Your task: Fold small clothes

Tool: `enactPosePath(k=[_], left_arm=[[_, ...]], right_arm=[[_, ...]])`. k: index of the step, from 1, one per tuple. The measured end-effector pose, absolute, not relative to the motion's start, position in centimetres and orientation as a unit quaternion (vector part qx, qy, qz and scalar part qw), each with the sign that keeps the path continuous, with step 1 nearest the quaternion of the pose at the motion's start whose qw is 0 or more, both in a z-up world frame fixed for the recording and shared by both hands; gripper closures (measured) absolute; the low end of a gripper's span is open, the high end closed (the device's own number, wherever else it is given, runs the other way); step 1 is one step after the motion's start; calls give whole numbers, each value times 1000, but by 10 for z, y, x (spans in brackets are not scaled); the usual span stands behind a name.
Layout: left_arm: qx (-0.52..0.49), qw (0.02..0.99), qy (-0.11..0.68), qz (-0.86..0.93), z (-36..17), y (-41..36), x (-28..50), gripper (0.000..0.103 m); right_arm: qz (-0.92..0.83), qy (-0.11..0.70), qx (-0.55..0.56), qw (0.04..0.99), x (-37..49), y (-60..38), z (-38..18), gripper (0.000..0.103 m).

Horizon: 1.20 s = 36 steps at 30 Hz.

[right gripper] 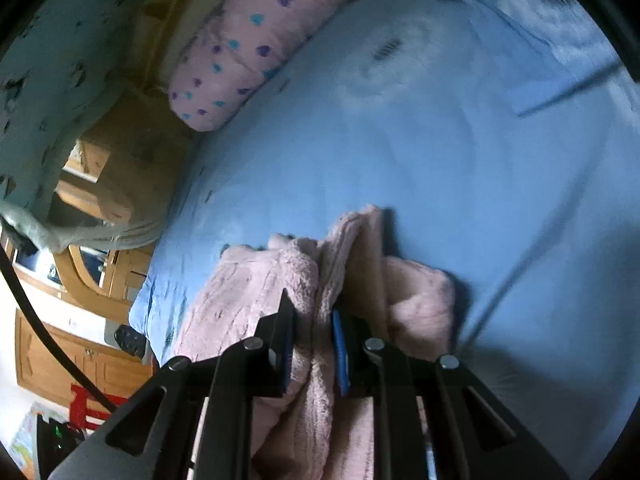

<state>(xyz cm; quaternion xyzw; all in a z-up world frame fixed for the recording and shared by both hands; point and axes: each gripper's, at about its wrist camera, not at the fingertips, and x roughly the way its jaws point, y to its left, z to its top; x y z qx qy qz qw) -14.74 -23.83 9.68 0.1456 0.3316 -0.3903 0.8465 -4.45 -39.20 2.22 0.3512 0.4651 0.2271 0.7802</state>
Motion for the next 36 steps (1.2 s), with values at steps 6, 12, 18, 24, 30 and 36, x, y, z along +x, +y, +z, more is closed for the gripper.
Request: enactPosePath(k=[6,12,18,24,30,36], left_arm=[[116,838,300,-440,108,-228,-160,103],[184,828,317,-424,69,-248,-161,96],[194,833,316,-410,58,-247,-175,86],[191,835,320,-405,61,-243,-183,85],[157,839,337,-398,63,-231,-182,85],[148,854,309,-392,77,-210,-193,85]], right_arm=[[220,441,359,793,-62,-414,44,86],[151,478,362,786,-64,-426,25,69],[102,462,391,789,-82,-438,-2,32],[70,431,369,821,-127,-445,16,22],[67,362,343,864,-185,-442,31,22],[76,331,297,893,-215,-413,44,22]])
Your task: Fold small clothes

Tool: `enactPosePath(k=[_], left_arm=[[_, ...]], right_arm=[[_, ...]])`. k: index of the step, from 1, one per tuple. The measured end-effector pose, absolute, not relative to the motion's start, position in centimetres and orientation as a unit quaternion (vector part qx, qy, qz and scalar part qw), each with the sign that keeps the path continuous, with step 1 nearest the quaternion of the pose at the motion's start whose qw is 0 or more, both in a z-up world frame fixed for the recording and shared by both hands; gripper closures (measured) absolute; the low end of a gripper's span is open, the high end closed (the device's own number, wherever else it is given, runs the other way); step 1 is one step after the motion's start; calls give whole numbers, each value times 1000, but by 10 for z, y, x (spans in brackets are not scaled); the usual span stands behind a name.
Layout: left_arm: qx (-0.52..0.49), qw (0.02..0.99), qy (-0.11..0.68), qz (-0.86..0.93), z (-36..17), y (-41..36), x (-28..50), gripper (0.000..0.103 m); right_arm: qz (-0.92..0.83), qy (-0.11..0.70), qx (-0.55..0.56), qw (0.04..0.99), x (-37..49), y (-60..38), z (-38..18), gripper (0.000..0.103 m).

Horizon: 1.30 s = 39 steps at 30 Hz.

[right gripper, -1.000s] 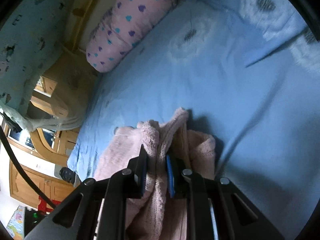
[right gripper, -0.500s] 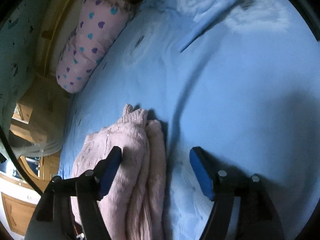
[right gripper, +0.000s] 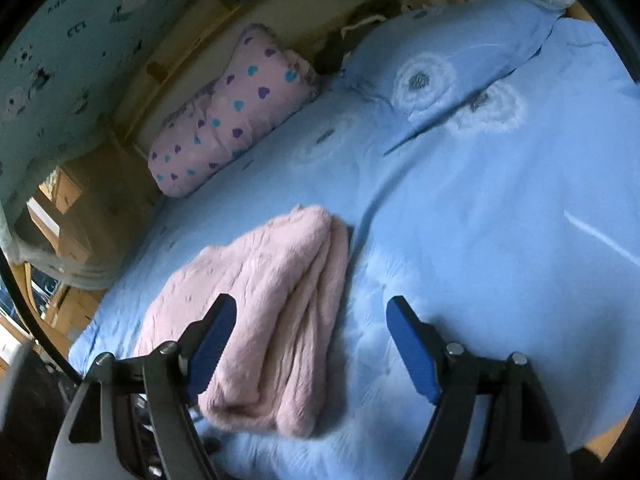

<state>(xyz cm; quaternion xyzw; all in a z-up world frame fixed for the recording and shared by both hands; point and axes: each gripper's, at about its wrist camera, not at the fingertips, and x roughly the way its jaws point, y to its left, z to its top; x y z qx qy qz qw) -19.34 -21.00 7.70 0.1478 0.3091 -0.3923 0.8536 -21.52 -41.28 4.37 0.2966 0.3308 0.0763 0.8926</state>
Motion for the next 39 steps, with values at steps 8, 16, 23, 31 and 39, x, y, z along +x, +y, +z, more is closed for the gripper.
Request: enactPosePath(k=[8,16,23,31,39], left_arm=[[120,908,271,-298,43,-99,-232,55],[11,911,284,-299,47,-73,-197,53],[-8,918,271,-289,47,-70,-167,53],[68,920,286,-258,38,-97,-150,98],[233,934,199,-184,45,-112,-197,103]], right_arm=[[90,321,275,902,-246,-369,37,22],[50,329,239,912,-246,-344,32,32],[-12,304,216,928,-258,-346,51,32],[-2,357,145,923,-225,-311,55,32],[2,328,79,941,-230,-282,61,84]])
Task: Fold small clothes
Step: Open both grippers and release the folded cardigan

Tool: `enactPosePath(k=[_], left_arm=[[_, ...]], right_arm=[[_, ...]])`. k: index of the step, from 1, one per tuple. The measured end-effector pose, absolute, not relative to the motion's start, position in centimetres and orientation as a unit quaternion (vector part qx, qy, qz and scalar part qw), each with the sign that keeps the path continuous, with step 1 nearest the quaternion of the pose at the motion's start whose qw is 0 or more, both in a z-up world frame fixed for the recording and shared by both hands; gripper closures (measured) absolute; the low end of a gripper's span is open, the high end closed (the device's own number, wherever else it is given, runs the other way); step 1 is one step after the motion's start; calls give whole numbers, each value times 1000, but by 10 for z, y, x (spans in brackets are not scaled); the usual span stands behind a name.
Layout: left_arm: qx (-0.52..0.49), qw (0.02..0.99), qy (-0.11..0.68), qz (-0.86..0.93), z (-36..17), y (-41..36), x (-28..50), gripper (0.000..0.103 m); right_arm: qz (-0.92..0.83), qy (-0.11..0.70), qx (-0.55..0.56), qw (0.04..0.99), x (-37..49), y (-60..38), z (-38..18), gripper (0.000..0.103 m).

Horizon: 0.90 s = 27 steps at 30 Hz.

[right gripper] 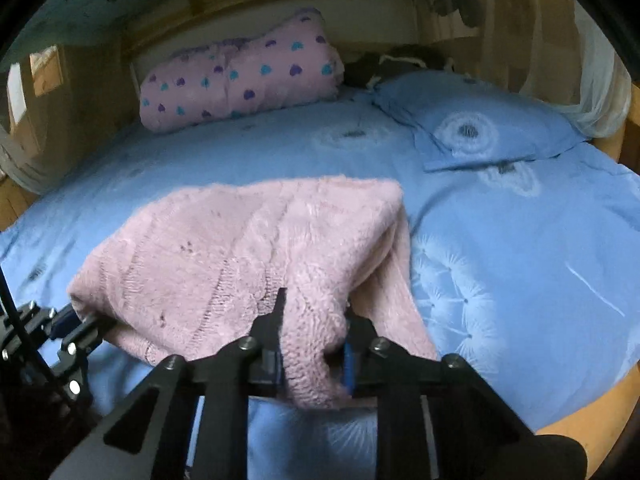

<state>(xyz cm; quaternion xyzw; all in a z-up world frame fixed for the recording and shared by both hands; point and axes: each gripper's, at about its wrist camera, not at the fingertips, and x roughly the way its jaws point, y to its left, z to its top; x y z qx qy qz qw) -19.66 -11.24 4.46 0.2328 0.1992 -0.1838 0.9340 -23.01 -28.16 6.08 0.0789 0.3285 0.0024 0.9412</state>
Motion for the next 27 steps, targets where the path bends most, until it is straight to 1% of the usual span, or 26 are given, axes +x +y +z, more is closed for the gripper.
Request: enactPosePath(k=[3,4,7,8,9,10,12,16,18,20,22,25,26,27], left_arm=[[251,922,226,-189,26,-115,-198,103],[252,918,241,-190,18,-116,-195,103],[241,915,253,-200,19,-115,-193,103],[227,914,264,-208,22,-113,-192,103],[219,913,269,-216,22,-110,-190,103],[215,911,271,-225,24,-108,-191,103],[188,912,269,-246,28,-97,-192,103],[50,930,283,-229,42,-46,-180,103],[-7,940,274,-203,52,-24,-171,103],[-57,949,250,-185,68,-7,-159,103],[-76,940,245,-223,77,-4,-150,103],[-73,923,234,-297,83,-14,-139,103],[-63,914,242,-319,81,-22,-134,103],[-49,901,267,-339,74,-33,-127,103]], right_arm=[[-4,305,102,947,-244,-305,71,84],[-6,310,117,943,-242,-317,67,84],[0,363,188,913,-229,-344,36,82],[3,356,212,910,-232,-350,32,80],[1,354,221,909,-232,-353,31,73],[-7,358,222,907,-232,-355,33,55],[-27,358,214,909,-231,-360,36,37],[-43,316,177,931,-235,-354,68,37],[-26,311,141,940,-224,-338,85,36],[14,323,86,942,-201,-307,102,34],[46,362,39,930,-168,-271,110,32],[82,440,23,894,-120,-221,111,32],[102,458,26,883,-107,-207,110,32],[124,482,32,867,-86,-191,107,33]])
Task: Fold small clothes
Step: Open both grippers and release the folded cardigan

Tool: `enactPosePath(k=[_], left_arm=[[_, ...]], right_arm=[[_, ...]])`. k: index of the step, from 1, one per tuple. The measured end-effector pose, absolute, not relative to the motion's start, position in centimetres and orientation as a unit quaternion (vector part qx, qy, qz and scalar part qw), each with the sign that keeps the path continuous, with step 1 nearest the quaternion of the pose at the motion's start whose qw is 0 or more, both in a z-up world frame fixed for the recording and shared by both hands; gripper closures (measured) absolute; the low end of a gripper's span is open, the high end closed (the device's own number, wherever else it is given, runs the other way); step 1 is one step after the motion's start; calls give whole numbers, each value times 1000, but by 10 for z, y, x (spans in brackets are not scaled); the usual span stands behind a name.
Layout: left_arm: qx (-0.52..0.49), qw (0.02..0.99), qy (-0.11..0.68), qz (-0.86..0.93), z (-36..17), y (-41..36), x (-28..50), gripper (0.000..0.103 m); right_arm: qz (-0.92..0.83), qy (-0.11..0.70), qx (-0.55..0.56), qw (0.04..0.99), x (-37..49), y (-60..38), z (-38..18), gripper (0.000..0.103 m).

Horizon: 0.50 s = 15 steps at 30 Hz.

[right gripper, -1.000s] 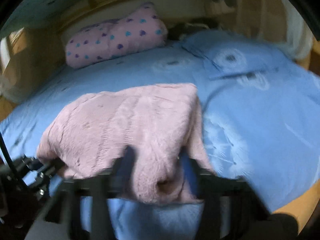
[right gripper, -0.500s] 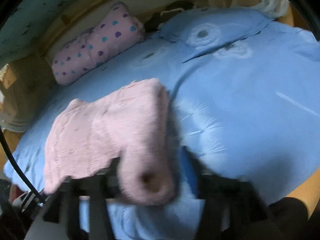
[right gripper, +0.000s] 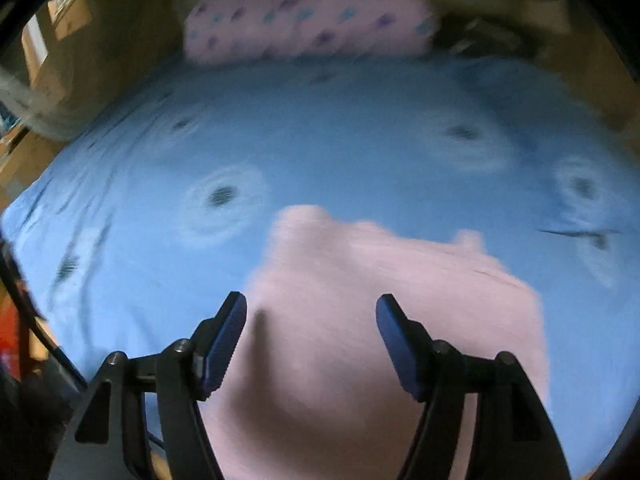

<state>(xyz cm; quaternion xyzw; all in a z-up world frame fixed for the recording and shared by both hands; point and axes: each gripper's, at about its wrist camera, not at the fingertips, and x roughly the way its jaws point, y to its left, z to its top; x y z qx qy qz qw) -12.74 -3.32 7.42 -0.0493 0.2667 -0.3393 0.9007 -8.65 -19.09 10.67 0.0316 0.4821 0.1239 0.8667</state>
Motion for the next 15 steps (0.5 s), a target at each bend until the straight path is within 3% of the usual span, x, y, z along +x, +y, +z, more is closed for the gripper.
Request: enactPosePath(k=[2,3,4,10,15], left_arm=[[-23,875,324,-358,50,-59,-111,103],[-18,875,332,-352,41,-65,-109,103],[-16,876,336,-345,35,-69,-109,103],[-50,870,356,-336,17,-66,-103,103],[-17,888,332,-317,16,-70,-114,103]], right_arm=[[139,520,12,843,-61,-170,95,44],[136,539,-11,831,-50,-160,85,65],[126,569,-51,811,-39,-148,66,72],[90,580,-103,803,-20,-137,35,71],[78,566,-117,812,-19,-135,32,69]])
